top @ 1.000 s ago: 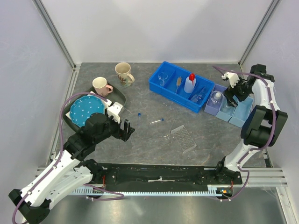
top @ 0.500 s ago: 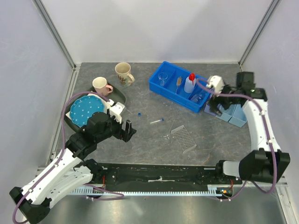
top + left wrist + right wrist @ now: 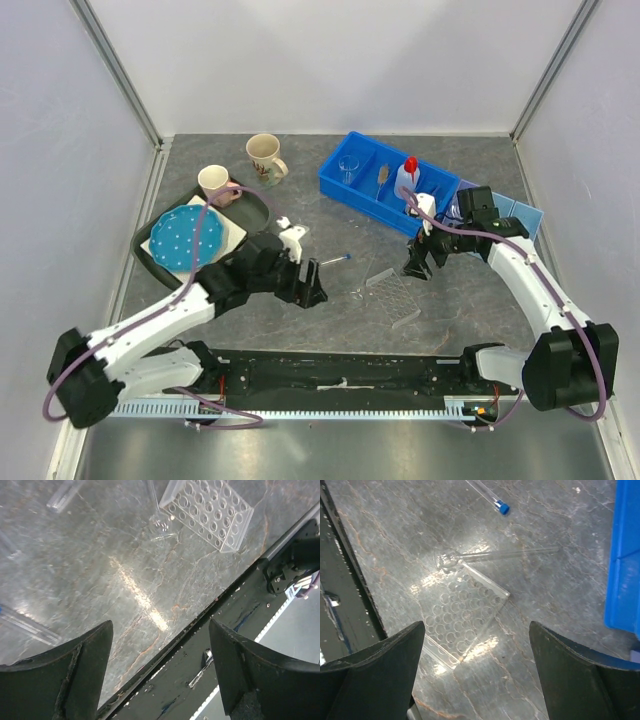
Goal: Organize the chemistry lab equipment
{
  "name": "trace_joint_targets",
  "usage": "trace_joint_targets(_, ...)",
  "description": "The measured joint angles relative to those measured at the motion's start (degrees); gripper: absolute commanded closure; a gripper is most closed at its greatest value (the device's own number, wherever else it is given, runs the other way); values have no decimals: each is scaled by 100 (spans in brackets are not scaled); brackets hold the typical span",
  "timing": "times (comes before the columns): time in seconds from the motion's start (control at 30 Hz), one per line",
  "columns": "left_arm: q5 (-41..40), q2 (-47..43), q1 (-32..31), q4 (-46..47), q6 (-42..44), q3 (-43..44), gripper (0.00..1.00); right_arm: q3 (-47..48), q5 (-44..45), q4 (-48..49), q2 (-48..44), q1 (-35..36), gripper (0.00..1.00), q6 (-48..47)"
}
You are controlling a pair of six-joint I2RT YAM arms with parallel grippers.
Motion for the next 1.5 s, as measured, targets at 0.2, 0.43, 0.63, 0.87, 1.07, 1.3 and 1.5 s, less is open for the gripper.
trace_joint_targets(0.2, -243, 1613, -503, 192, -177, 612, 22, -348, -310, 323, 4, 0, 7, 116)
trace_joint_targets(0.43, -407, 3211, -800, 229, -177, 1740, 28, -426, -214, 433, 111, -42, 6, 109)
trace_joint_targets(0.63, -664, 4297, -905, -72, -175, 2726, 29, -426, -173, 501, 105, -157, 6, 122)
trace_joint_targets(0.87, -800, 4977, -944, -494, -155, 3364, 32, -426, 13, 577, 50, -291, 6, 210)
trace_joint_targets(1.07, -822, 5257, -999, -741, -127, 3523, 33, -426, 44, 645, -13, -369, 6, 258)
trace_joint_targets(1.3, -1051, 5595, -1091, -1084, 7, 3901, 33, -426, 48, 669, -13, -374, 6, 260)
trace_joint_targets(1.5, -1434, 6024, -1167, -1484, 258, 4498, 38, -426, 66, 682, -13, -378, 6, 260)
